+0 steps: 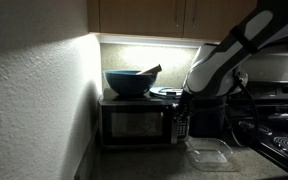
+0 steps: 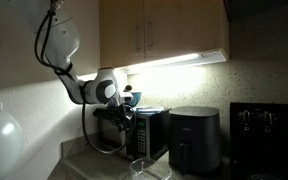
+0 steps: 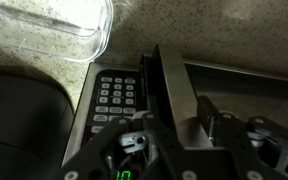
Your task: Fully open the microwave
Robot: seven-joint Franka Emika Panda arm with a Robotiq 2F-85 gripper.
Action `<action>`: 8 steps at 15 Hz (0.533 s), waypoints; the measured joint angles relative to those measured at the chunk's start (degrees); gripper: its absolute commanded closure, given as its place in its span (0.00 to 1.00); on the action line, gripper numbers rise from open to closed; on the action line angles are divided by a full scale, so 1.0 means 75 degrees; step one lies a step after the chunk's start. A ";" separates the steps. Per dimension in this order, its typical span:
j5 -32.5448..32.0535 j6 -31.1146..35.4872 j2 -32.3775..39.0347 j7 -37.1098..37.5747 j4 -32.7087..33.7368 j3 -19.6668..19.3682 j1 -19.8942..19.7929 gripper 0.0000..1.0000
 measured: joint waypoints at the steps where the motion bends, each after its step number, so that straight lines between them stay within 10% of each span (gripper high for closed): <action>1: 0.0000 0.0000 0.0000 0.0000 0.0000 0.0000 0.0000 0.54; 7: 0.0000 0.0000 0.0000 0.0000 0.0000 0.0000 0.0000 0.54; 8: 0.0000 0.0000 0.0000 0.0000 0.0000 0.0000 0.0000 0.29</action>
